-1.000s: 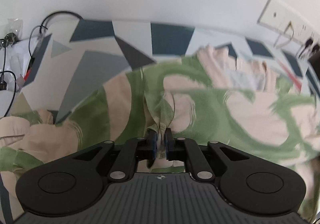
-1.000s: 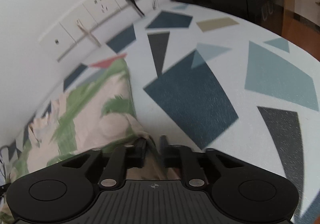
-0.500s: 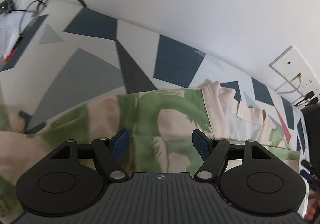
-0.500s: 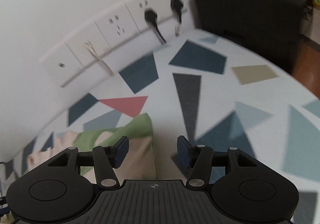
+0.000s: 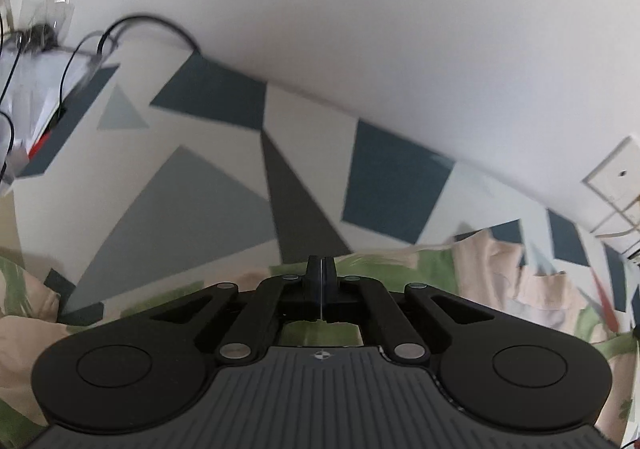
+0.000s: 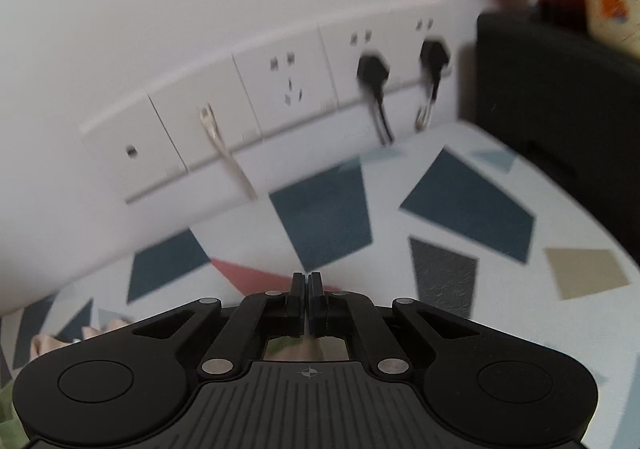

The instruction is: Fold clothes

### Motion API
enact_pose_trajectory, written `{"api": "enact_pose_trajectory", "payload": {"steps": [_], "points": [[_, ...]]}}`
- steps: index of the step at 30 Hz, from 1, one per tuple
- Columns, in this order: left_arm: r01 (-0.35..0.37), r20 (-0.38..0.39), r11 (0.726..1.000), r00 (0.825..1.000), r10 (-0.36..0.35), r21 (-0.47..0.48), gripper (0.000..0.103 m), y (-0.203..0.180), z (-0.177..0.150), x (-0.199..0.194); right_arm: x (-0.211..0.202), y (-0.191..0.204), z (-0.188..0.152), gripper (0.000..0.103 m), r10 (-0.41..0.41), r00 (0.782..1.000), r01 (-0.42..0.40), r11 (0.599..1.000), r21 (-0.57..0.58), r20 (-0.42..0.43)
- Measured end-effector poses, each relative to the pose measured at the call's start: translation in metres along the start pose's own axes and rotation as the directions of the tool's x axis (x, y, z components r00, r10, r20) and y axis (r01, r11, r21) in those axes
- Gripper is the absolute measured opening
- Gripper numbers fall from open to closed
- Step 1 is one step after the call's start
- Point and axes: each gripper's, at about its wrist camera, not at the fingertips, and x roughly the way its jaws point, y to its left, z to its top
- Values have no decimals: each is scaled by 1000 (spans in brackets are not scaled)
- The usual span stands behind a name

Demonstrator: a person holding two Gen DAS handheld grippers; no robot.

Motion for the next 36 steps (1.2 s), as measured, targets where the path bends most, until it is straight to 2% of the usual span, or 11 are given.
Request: {"api": "enact_pose_trajectory", "payload": {"steps": [3, 5, 6, 10, 14, 19, 24, 28, 31, 34, 36], "points": [[57, -66, 998, 996, -59, -22, 25, 8, -2, -5, 5, -7, -1, 25, -12, 1000, 12, 999, 33, -4], [81, -93, 997, 992, -80, 9, 53, 9, -8, -14, 9, -12, -1, 41, -20, 1000, 20, 998, 55, -6], [90, -104, 996, 991, -87, 27, 55, 9, -12, -19, 1, -14, -3, 44, -12, 1000, 12, 997, 73, 11], [165, -180, 985, 968, -172, -57, 54, 20, -18, -23, -32, -23, -22, 50, 50, 999, -50, 991, 125, 8], [275, -196, 943, 930, -310, -187, 50, 24, -20, -18, -42, -28, -44, 49, 74, 996, -67, 984, 163, -40], [298, -213, 917, 910, -357, -264, 50, 27, -21, -4, -43, -27, -53, 49, 75, 996, -63, 979, 193, -54], [449, -159, 846, 848, -505, -289, 50, 28, -20, -15, -46, -26, -54, 49, 87, 995, -75, 975, 207, -52], [374, -233, 889, 869, -436, -265, 51, 21, -22, 4, -42, -23, -56, 49, 78, 995, -63, 977, 204, -63], [364, -206, 886, 880, -428, -286, 47, 24, -24, 11, -40, -20, -58, 49, 76, 995, -61, 977, 205, -69], [367, -159, 879, 890, -426, -303, 4, 26, -21, 9, -38, -19, -58, 52, 66, 995, -50, 977, 208, -69], [376, -88, 889, 908, -410, -261, 3, 23, -18, -5, -34, -22, -58, 53, 54, 996, -37, 975, 219, -71]]}}
